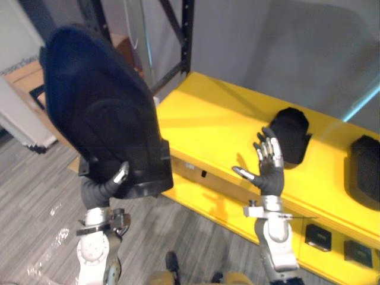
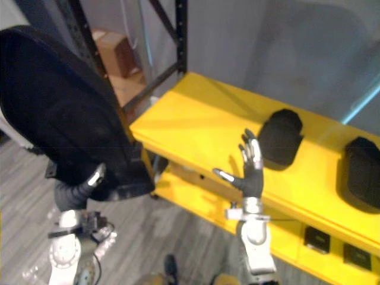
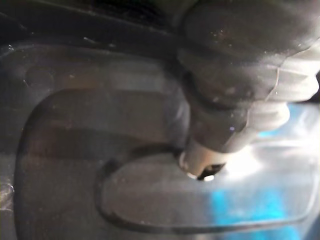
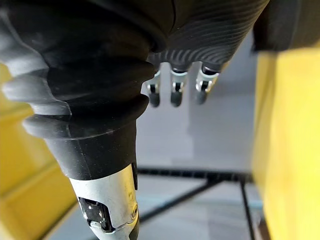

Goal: Walk over and take plastic housings, then place them on the shelf

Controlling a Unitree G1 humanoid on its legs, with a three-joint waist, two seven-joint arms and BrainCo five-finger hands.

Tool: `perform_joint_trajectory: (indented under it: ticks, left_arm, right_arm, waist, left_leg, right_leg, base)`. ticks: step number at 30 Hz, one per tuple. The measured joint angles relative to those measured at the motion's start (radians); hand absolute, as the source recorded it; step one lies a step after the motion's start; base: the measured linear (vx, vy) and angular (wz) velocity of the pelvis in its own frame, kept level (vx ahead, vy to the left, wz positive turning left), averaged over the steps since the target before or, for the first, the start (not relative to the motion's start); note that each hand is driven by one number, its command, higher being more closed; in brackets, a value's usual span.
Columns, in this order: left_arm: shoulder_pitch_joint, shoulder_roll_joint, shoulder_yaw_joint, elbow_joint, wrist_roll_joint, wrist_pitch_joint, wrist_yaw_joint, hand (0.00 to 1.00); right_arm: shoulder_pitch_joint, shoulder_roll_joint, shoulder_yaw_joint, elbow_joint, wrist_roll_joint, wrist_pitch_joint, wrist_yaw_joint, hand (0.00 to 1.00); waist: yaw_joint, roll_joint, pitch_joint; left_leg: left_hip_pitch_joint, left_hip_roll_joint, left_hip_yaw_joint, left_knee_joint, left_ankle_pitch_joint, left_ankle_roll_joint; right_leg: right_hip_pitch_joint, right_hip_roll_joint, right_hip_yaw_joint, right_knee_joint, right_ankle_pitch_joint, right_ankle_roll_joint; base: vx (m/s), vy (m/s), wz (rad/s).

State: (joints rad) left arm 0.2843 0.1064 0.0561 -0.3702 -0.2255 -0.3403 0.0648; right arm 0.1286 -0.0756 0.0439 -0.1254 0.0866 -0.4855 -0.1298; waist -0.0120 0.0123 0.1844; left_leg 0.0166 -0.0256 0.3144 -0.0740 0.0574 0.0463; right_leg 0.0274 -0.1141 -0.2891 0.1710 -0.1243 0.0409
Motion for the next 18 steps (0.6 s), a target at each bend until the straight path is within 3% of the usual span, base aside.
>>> perform_joint_trajectory:
  ticks: [2,4,5,7,8,10,13,14,15,16,18]
  left_arm:
    - [0.002,-0.001,-0.007,0.024,-0.001,-0.004,0.002,1.00]
    - [-0.003,-0.001,-0.015,0.063,-0.001,-0.009,0.009,1.00]
    - [-0.005,-0.007,-0.020,0.089,-0.001,-0.009,0.011,1.00]
    - [-0.005,-0.021,-0.022,0.102,-0.001,-0.009,0.014,1.00]
    - [-0.009,-0.028,-0.026,0.103,-0.001,-0.009,0.016,1.00]
    - [-0.032,-0.036,-0.029,0.102,0.001,-0.011,0.020,1.00]
    - [-0.049,-0.035,-0.021,0.098,0.009,-0.022,0.031,1.00]
    - [-0.050,-0.034,-0.014,0.097,0.009,-0.026,0.041,1.00]
    - [-0.055,-0.032,-0.005,0.099,0.009,-0.026,0.045,1.00]
    - [-0.064,-0.023,0.005,0.101,0.010,-0.025,0.046,1.00]
    - [-0.090,0.041,0.024,0.102,0.006,-0.004,0.056,1.00]
  right_arm:
    - [0.003,-0.012,-0.024,0.021,-0.021,-0.033,-0.020,0.00]
    - [0.002,-0.024,-0.031,0.031,-0.079,-0.062,-0.077,0.00]
    - [-0.003,-0.035,-0.038,0.032,-0.134,-0.083,-0.128,0.00]
    - [-0.020,-0.051,-0.056,0.030,-0.185,-0.112,-0.180,0.00]
    - [-0.034,-0.051,-0.084,0.020,-0.209,-0.127,-0.207,0.00]
    - [-0.069,-0.066,-0.140,-0.011,-0.247,-0.129,-0.268,0.00]
    - [-0.126,-0.099,-0.173,-0.047,-0.298,-0.127,-0.345,0.00]
    - [-0.146,-0.120,-0.185,-0.071,-0.301,-0.125,-0.364,0.00]
    - [-0.149,-0.134,-0.201,-0.107,-0.296,-0.124,-0.377,0.00]
    - [-0.143,-0.121,-0.215,-0.121,-0.292,-0.123,-0.378,0.00]
    - [-0.082,-0.082,-0.261,-0.196,-0.250,-0.099,-0.377,0.00]
  waist:
    - [0.000,0.009,0.007]
    - [0.003,0.018,0.014]
    - [0.001,0.017,0.014]
    - [0.003,0.016,0.014]
    - [-0.003,0.020,0.011]
    - [-0.019,0.020,0.010]
    - [-0.025,0.031,0.003]
    - [-0.023,0.046,-0.006]
    - [-0.029,0.062,-0.015]
    - [-0.032,0.039,-0.009]
    - [-0.031,-0.015,-0.022]
  left_leg:
    - [-0.056,0.044,0.036,0.197,-0.110,-0.032]
    - [-0.110,0.105,0.057,0.417,-0.170,-0.062]
    - [-0.146,0.133,0.050,0.534,-0.176,-0.071]
    - [-0.159,0.146,0.030,0.595,-0.193,-0.067]
    - [-0.153,0.151,-0.015,0.581,-0.205,-0.053]
    - [-0.137,0.156,-0.121,0.483,-0.205,-0.060]
    - [-0.104,0.184,-0.281,0.360,-0.176,-0.103]
    - [-0.053,0.199,-0.318,0.298,-0.134,-0.124]
    - [-0.011,0.203,-0.302,0.274,-0.201,-0.224]
    - [0.002,0.184,-0.281,0.280,-0.210,-0.216]
    - [0.016,0.148,-0.202,0.281,-0.226,-0.184]
  right_leg:
    - [0.018,0.009,0.039,-0.012,-0.001,-0.002]
    - [0.053,0.025,0.069,-0.020,-0.006,-0.006]
    - [0.066,0.025,0.094,-0.022,0.002,0.001]
    - [0.068,0.016,0.130,-0.023,0.005,0.003]
    - [0.068,0.007,0.159,-0.022,0.007,0.005]
    - [0.052,-0.032,0.220,-0.019,0.010,0.012]
    - [0.012,-0.054,0.322,-0.004,0.011,0.032]
    - [-0.005,-0.052,0.377,0.012,0.000,0.083]
    - [-0.011,-0.053,0.417,0.014,-0.001,0.118]
    - [-0.011,-0.076,0.435,0.012,0.008,0.130]
    - [-0.028,-0.117,0.424,-0.038,0.111,0.134]
  base:
    - [0.12,-0.046,-0.44]
    - [0.14,-0.035,-0.57]
    - [0.13,-0.016,-0.62]
    - [0.12,0.043,-0.75]
    - [0.14,0.097,-0.72]
    - [0.12,0.183,-0.67]
    - [0.05,0.353,-0.93]
    - [0.03,0.462,-1.26]
    - [0.03,0.465,-1.18]
    - [-0.01,0.430,-1.01]
    - [-0.07,0.380,-0.86]
